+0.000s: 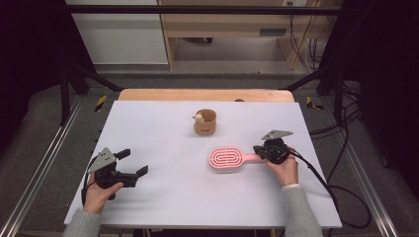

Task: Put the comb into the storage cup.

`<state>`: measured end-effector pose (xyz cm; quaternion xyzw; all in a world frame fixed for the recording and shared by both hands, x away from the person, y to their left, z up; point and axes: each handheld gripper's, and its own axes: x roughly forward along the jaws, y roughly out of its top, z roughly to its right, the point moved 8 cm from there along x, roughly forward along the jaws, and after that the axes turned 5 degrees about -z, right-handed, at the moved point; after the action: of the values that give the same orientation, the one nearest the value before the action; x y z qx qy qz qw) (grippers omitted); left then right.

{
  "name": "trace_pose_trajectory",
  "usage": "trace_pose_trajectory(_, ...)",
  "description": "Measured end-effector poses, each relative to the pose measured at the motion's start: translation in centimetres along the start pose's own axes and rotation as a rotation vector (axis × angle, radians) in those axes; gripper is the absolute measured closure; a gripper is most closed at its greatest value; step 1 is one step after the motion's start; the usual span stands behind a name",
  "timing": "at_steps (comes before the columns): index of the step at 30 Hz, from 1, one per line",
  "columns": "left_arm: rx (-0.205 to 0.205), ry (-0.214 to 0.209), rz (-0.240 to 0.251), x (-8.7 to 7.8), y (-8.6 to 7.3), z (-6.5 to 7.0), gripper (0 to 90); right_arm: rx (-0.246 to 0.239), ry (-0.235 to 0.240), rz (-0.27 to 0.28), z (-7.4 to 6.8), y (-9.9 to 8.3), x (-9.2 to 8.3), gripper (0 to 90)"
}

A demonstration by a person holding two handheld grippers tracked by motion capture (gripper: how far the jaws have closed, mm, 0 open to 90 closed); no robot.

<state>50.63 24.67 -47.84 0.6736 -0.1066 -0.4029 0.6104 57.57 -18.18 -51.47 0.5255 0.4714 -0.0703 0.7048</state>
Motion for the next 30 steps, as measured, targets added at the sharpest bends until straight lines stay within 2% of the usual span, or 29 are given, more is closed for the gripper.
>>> trace_pose_trajectory(18,-0.003,0.002,0.004,-0.1,0.1,0.0,1.4,-0.002,0.016,-0.017,-0.7,-1.2,-1.0,89.3)
trace_pose_trajectory(30,-0.002,0.001,0.003,-0.1,0.1,0.0,1.4,-0.025,0.032,-0.029,-1.5,-1.9,-1.5,89.2)
